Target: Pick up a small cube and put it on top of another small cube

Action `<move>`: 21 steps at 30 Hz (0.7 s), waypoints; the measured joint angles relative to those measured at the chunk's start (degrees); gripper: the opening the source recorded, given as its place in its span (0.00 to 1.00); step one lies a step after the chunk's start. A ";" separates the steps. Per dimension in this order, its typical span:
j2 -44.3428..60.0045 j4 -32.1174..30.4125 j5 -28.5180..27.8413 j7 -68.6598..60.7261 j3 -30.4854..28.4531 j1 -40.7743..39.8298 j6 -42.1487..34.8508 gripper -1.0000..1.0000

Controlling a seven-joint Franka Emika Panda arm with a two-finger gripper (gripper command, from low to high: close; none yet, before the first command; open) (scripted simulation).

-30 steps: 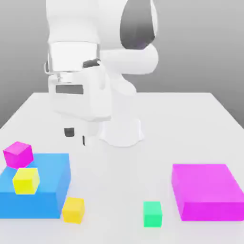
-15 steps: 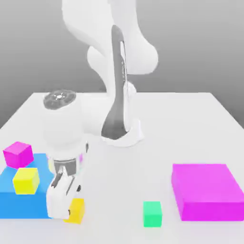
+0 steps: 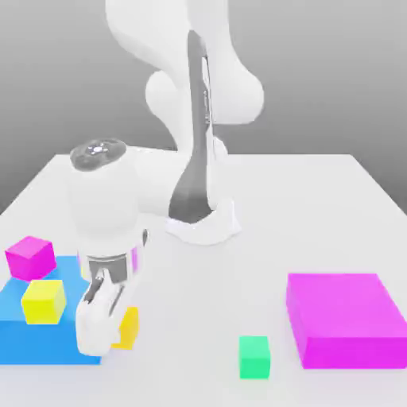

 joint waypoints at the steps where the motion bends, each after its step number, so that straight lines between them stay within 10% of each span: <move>1: -0.59 -0.04 0.12 -2.10 1.22 0.43 -0.60 0.00; 19: 2.32 0.50 -7.92 -24.91 9.99 13.38 1.66 0.00; 20: 3.60 0.60 -8.67 -24.41 9.46 13.77 2.80 1.00; 21: 3.60 0.60 -8.67 -24.41 9.46 13.77 2.80 1.00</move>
